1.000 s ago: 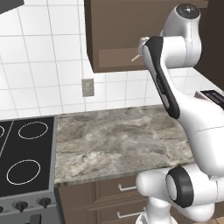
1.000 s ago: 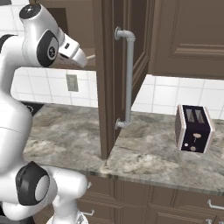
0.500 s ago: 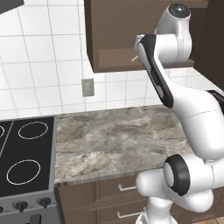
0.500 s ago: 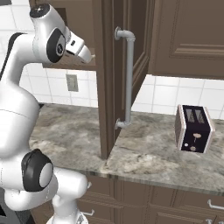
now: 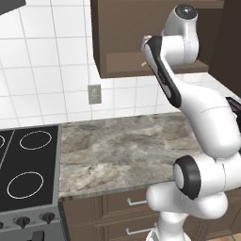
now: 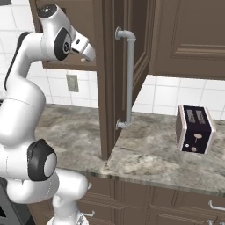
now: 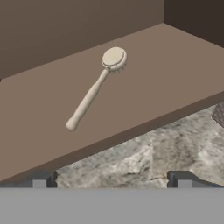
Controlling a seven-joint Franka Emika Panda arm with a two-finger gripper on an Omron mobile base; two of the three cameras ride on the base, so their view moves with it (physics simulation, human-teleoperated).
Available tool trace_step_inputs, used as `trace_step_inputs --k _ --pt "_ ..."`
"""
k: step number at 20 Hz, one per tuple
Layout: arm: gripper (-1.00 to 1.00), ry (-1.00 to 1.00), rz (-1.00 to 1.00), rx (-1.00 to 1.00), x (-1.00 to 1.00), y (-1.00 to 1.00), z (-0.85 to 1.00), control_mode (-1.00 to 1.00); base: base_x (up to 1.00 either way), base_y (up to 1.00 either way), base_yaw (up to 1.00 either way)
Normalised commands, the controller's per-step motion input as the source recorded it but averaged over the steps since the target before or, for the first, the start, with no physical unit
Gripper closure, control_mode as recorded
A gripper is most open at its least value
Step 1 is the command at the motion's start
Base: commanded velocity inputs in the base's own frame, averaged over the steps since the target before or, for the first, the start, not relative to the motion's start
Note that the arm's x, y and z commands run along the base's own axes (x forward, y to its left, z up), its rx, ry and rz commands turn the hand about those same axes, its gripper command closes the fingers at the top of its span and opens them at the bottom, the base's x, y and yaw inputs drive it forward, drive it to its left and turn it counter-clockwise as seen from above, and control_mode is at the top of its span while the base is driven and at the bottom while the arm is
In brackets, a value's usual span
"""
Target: Open the cabinet. Pick the dish brush and place it next to the sink. Then close the cabinet.
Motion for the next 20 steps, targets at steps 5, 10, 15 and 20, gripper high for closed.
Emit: trace_step_inputs --k 5,10,15,20 --pt "-1.0 0.0 0.0 0.0 0.44 0.0 -0.07 -1.0 0.0 0.0 0.0" --pt "-1.0 0.0 0.0 0.0 0.43 0.0 -0.11 -1.0 0.0 0.0 0.0" --pt "-1.0 0.0 0.0 0.0 0.38 0.0 -0.13 -1.0 0.0 0.0 0.0" --pt "-1.0 0.0 0.0 0.0 0.27 0.0 -0.09 -1.0 0.0 0.0 0.0"
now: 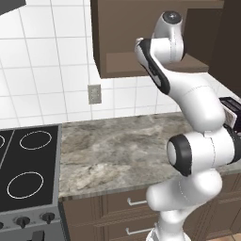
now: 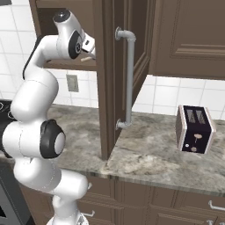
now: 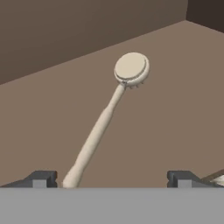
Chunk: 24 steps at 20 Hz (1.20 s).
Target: Open the cabinet. Pick the dish brush and place it next to the sink. Then close the cabinet.
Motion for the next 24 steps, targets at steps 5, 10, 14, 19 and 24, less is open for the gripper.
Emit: trace_step_inputs --k 5,10,14,19,24 --pt "-1.0 0.0 0.0 0.0 0.2 0.0 0.0 -1.0 0.0 0.0 0.0" --pt "-1.0 0.0 0.0 -0.01 0.23 0.0 0.0 -1.0 0.0 0.0 0.0" --pt "-1.0 0.0 0.0 -0.04 0.29 0.0 0.0 -1.0 0.0 0.0 0.0" --pt "-1.0 0.0 0.0 -0.04 0.26 0.0 0.0 -1.0 0.0 0.0 0.0" --pt "-1.0 0.0 0.0 0.0 0.03 0.0 -0.13 -1.0 0.0 0.0 0.0"
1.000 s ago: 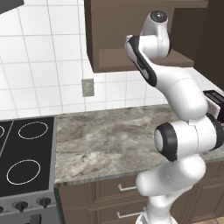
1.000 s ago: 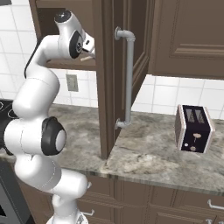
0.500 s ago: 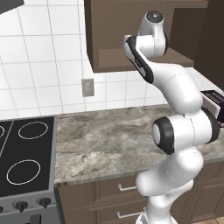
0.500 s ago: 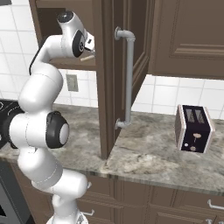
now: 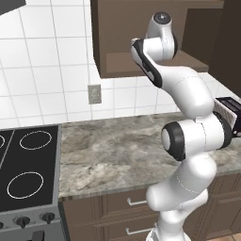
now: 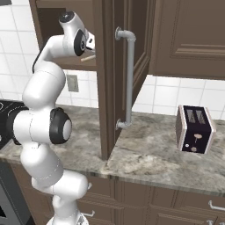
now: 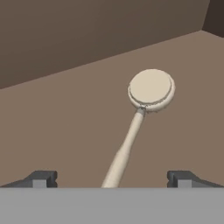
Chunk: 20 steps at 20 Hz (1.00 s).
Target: Open the cabinet. Pick the dish brush and place it next to the sink. Then close the cabinet.
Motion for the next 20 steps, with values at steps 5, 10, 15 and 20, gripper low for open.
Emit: trace_step_inputs --k 5,10,15,20 --pt "-1.0 0.0 0.0 0.0 0.0 0.0 -0.21 -1.0 0.0 0.0 0.0" --pt "-1.0 0.0 0.0 0.0 0.0 0.0 -0.17 -1.0 0.0 0.0 0.0" --pt "-1.0 0.0 0.0 0.0 0.12 0.0 -0.03 -1.0 0.0 0.0 0.0" --pt "-1.0 0.0 0.0 -0.02 0.29 0.0 0.0 -1.0 0.0 0.0 0.0"
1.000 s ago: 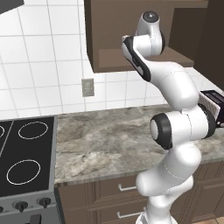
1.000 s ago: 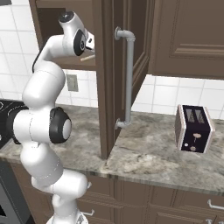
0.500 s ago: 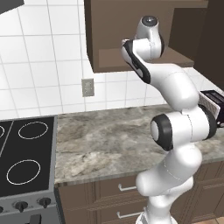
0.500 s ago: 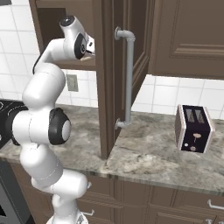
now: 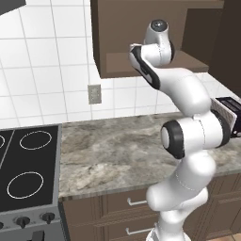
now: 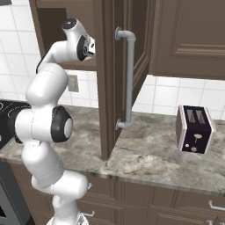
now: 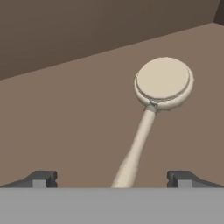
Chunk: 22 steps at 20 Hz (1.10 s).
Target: Open the cabinet. Pick the dish brush and place it next to the sink. Then close the cabinet.
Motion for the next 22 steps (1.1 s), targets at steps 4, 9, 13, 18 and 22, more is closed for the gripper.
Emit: trace_step_inputs --k 4,9,13,18,22 --pt "-1.0 0.0 0.0 -0.02 0.39 0.0 0.0 -1.0 0.0 0.0 0.0" --pt "-1.0 0.01 0.0 0.0 0.12 0.0 -0.05 -1.0 0.0 0.0 0.0" --pt "-1.0 0.04 0.0 0.0 0.0 0.0 -0.12 -1.0 0.0 0.0 0.0" --pt "-1.0 0.0 0.0 0.0 0.0 0.0 -0.32 -1.0 0.0 0.0 0.0" --pt "-1.0 0.0 0.0 0.0 0.0 0.0 -0.28 -1.0 0.0 0.0 0.0"
